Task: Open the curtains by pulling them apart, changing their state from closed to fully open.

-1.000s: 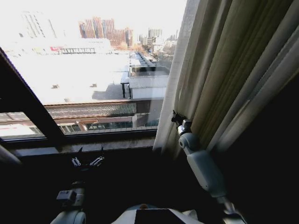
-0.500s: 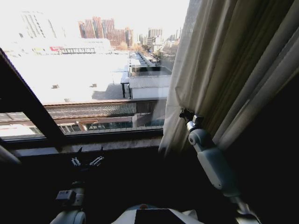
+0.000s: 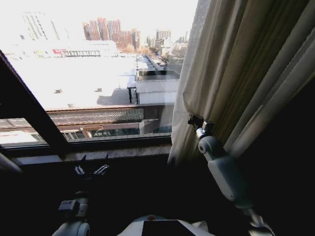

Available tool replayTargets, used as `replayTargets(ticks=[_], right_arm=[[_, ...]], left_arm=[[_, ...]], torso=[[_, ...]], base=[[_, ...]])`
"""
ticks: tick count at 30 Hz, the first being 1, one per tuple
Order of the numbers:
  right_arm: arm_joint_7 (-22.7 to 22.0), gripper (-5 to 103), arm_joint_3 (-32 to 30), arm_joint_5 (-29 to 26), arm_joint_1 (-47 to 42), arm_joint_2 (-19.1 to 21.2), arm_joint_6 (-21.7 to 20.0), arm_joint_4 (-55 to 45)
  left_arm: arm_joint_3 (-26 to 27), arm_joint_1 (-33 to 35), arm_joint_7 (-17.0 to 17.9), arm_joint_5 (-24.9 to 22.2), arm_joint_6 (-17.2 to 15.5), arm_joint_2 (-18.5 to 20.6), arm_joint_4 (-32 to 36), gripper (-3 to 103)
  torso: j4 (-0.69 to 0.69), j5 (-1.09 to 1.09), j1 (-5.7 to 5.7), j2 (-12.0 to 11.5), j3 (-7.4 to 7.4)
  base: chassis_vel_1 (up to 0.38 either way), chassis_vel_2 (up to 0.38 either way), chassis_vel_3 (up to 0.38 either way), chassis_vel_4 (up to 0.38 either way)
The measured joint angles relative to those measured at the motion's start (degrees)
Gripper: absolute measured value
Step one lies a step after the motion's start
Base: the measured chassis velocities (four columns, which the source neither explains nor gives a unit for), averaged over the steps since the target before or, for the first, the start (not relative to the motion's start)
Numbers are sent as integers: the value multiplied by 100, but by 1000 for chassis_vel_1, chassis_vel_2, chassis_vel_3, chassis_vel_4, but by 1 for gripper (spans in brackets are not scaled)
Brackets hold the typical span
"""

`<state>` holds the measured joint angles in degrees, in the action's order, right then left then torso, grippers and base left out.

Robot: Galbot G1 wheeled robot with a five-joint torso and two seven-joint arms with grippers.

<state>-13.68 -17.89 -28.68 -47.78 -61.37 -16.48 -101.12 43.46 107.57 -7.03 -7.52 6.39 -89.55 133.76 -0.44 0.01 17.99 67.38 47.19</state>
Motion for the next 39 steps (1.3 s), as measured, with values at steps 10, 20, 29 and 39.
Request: replayTargets(ticks=[10, 20, 29, 39], right_arm=[[16, 0, -11, 2, -34, -17, 0, -14], [39, 0, -26, 17, -40, -33, 20, 12], [47, 0, -27, 26, -57, -42, 38, 11], [47, 0, -57, 35, -107, -27, 66, -10]], left_arm=[[18, -43, 3, -68, 5, 23, -68, 100], [-6, -60, -18, -49, 5, 17, -71, 100], [-32, -63, -29, -4, 5, 10, -90, 100], [-50, -70, -37, 19, 1, 16, -101, 100]], torso=[[0, -1, 0, 0, 0], [0, 3, 0, 0, 0], [0, 1, 0, 0, 0], [0, 0, 0, 0, 0]], base=[[-58, -57, 67, 53], [-225, -204, 221, 200], [-232, -236, 235, 242], [-179, -185, 171, 179]])
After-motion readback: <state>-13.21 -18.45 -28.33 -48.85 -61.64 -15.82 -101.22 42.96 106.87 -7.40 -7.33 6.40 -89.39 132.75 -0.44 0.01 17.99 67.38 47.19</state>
